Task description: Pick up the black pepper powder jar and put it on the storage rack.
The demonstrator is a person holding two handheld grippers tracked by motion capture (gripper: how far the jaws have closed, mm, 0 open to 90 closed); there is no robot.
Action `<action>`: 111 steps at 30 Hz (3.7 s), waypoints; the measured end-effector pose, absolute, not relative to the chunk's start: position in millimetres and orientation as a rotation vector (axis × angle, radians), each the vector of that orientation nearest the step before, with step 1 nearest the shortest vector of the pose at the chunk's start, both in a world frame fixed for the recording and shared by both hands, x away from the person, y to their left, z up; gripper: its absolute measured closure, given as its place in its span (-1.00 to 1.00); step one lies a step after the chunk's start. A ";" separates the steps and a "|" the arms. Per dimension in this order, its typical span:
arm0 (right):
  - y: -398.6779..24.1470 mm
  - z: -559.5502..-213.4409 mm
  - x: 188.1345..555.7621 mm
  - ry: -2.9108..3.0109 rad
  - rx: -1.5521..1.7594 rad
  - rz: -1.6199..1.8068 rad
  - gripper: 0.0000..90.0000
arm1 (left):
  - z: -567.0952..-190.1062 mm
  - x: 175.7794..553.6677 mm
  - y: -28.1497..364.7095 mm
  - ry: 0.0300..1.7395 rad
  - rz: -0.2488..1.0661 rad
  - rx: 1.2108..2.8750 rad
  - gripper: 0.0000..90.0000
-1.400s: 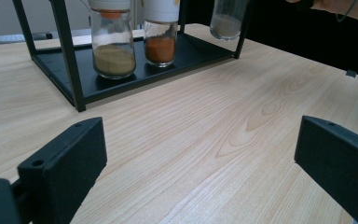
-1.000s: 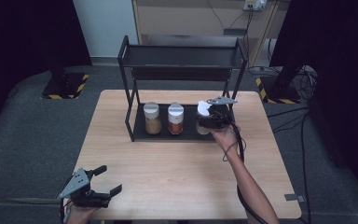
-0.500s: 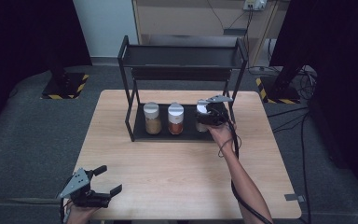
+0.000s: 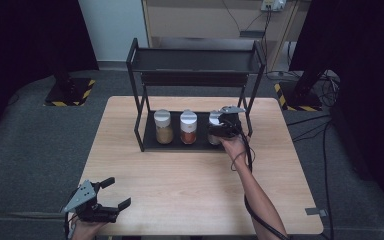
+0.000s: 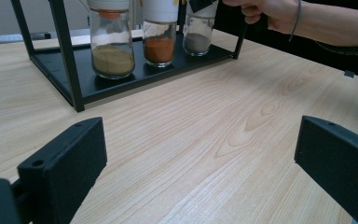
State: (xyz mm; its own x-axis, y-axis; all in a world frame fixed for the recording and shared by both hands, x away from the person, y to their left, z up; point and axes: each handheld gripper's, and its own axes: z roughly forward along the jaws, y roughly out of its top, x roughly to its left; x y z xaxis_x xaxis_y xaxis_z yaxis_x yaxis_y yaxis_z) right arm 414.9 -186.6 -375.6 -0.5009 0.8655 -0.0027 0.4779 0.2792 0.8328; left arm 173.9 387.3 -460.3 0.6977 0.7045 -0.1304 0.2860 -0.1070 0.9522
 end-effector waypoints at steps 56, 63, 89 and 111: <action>-207.9 -312.0 384.9 2.087 1.007 1.255 -0.79 | -459.2 173.5 386.0 0.798 0.432 1.698 -0.97; -215.4 -302.0 369.5 2.096 0.967 1.296 -0.79 | -459.2 173.6 385.9 0.810 0.431 1.690 -0.97; -263.0 -297.3 287.0 2.087 0.861 1.378 -0.79 | -460.2 174.5 385.8 0.808 0.427 1.693 -0.97; -304.8 -292.7 219.2 2.042 0.850 1.389 -0.80 | -459.6 174.4 385.7 0.799 0.426 1.700 -0.97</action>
